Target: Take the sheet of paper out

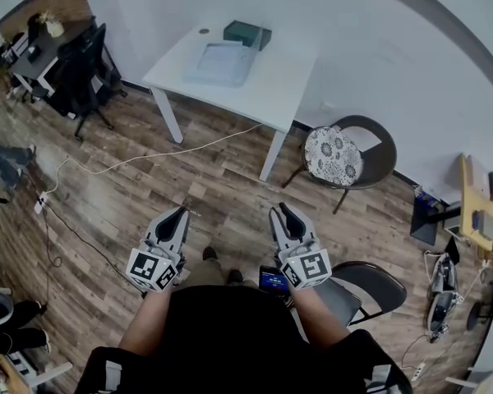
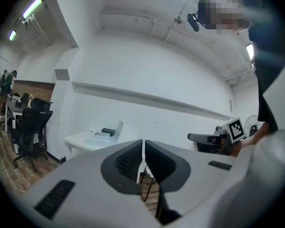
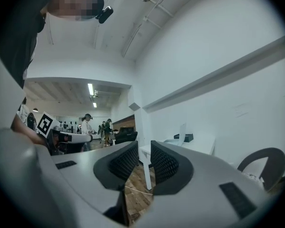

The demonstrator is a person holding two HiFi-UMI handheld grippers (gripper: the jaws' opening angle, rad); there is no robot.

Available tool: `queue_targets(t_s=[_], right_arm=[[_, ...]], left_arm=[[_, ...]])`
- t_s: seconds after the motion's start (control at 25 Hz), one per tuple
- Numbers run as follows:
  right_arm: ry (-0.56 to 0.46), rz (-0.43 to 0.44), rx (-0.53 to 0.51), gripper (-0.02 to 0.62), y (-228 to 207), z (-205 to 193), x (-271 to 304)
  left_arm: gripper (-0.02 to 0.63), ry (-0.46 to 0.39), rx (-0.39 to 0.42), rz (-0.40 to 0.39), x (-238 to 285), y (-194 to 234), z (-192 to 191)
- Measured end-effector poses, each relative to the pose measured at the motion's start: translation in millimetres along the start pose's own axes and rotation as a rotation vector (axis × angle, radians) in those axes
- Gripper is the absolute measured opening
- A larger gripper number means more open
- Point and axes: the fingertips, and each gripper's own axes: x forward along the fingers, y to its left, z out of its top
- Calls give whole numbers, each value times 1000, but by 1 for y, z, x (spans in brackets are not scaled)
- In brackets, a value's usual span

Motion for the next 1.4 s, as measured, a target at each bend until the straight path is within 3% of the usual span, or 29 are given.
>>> queue_targets(t_s=[0.52,1.4], right_arm=[[14,-24,-12,75,-36,-5,67],[29,34,-18,75,-87,21,333]], left_arm=[[5,-23,-38,11,66,66,-6],[5,-27,-49,-1,219,274,31]])
